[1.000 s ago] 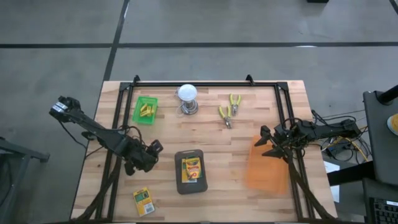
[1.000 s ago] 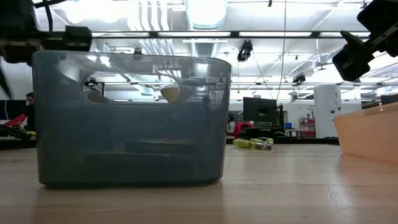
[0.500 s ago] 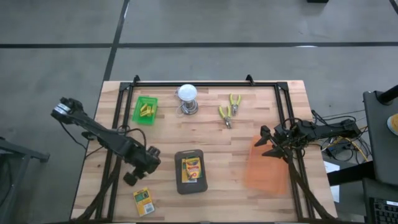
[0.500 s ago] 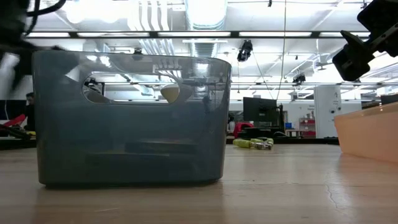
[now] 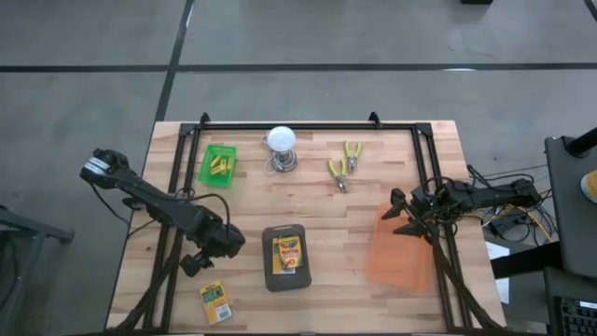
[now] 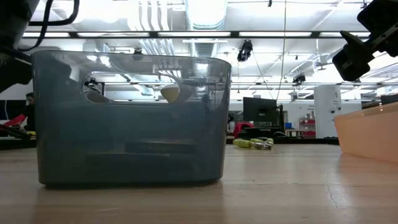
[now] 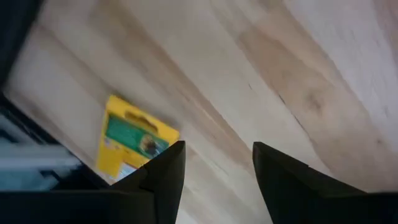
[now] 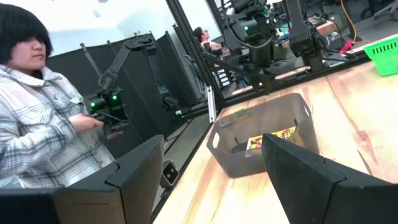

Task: Pick & Place School Supplies
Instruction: Put the yellow crayon box into the black bin

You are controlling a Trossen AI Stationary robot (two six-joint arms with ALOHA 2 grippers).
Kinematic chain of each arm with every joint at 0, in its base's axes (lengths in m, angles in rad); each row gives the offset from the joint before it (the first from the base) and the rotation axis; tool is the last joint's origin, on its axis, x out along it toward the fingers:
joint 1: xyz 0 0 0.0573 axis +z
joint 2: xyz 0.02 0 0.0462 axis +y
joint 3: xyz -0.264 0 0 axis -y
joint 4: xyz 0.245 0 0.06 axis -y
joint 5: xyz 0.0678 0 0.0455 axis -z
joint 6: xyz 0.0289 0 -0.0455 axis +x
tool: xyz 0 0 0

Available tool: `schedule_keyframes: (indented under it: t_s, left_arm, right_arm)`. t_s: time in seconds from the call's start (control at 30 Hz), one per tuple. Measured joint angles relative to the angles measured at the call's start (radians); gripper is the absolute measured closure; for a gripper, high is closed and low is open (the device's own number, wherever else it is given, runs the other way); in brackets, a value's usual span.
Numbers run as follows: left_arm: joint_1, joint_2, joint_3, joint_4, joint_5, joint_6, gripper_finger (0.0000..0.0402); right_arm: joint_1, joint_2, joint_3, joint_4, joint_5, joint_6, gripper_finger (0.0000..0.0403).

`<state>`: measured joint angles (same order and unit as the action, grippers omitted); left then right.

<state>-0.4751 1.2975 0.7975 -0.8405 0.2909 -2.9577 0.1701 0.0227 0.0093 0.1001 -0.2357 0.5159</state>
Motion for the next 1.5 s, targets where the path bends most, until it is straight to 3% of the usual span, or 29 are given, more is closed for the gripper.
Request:
schedule_keyframes:
  t_s: [0.17, 0.3, 0.4, 0.67, 0.77, 0.8, 0.87, 0.93, 1.0, 1.13, 1.23, 1.33, 1.4, 1.5]
  left_arm:
    - [0.000, -0.002, -0.001, -0.055, -0.060, 0.281, 0.0209]
    - [0.000, -0.002, -0.002, -0.067, -0.177, 0.604, 0.0209]
    - [0.001, -0.003, -0.002, -0.067, -0.193, 0.857, 0.0209]
    - [0.000, -0.005, -0.002, -0.050, -0.189, 0.914, 0.0209]
    - [0.000, -0.004, -0.002, -0.047, -0.249, 0.970, 0.0209]
    - [0.000, -0.004, -0.003, -0.047, -0.293, 1.102, 0.0209]
    - [0.000, -0.004, -0.003, -0.042, -0.367, 1.509, 0.0209]
    - [-0.010, -0.004, -0.006, -0.020, -0.383, 1.898, 0.0209]
    - [-0.016, -0.004, -0.014, 0.016, -0.382, 2.143, 0.0209]
    - [-0.011, -0.003, -0.019, 0.145, -0.426, 2.372, 0.0209]
    - [-0.013, -0.003, -0.021, 0.277, -0.522, 2.529, 0.0209]
    - [-0.011, -0.003, -0.054, 0.424, -0.588, 2.815, 0.0209]
    - [-0.011, -0.003, -0.080, 0.504, -0.567, 2.939, 0.0209]
    - [-0.013, -0.004, -0.118, 0.590, -0.455, 3.004, 0.0209]
  right_arm:
    - [0.000, 0.000, 0.000, 0.000, 0.000, 0.000, 0.0141]
    - [0.000, 0.000, 0.000, 0.000, 0.000, 0.000, 0.0142]
    - [0.000, 0.000, 0.000, 0.000, 0.000, 0.000, 0.0139]
    - [0.000, 0.000, 0.000, 0.000, 0.000, 0.000, 0.0138]
    - [0.000, 0.000, 0.000, 0.000, 0.000, 0.000, 0.0141]
    - [0.000, 0.000, 0.000, 0.000, 0.000, 0.000, 0.0141]
    - [0.000, 0.000, 0.000, 0.000, 0.000, 0.000, 0.0143]
    - [0.000, 0.000, 0.000, 0.000, 0.000, 0.000, 0.0142]
    - [0.000, 0.000, 0.000, 0.000, 0.000, 0.000, 0.0140]
    - [0.000, 0.000, 0.000, 0.000, 0.000, 0.000, 0.0136]
    - [0.000, 0.000, 0.000, 0.000, 0.000, 0.000, 0.0136]
    - [0.000, 0.000, 0.000, 0.000, 0.000, 0.000, 0.0139]
    - [0.000, 0.000, 0.000, 0.000, 0.000, 0.000, 0.0141]
    - [0.000, 0.000, 0.000, 0.000, 0.000, 0.000, 0.0142]
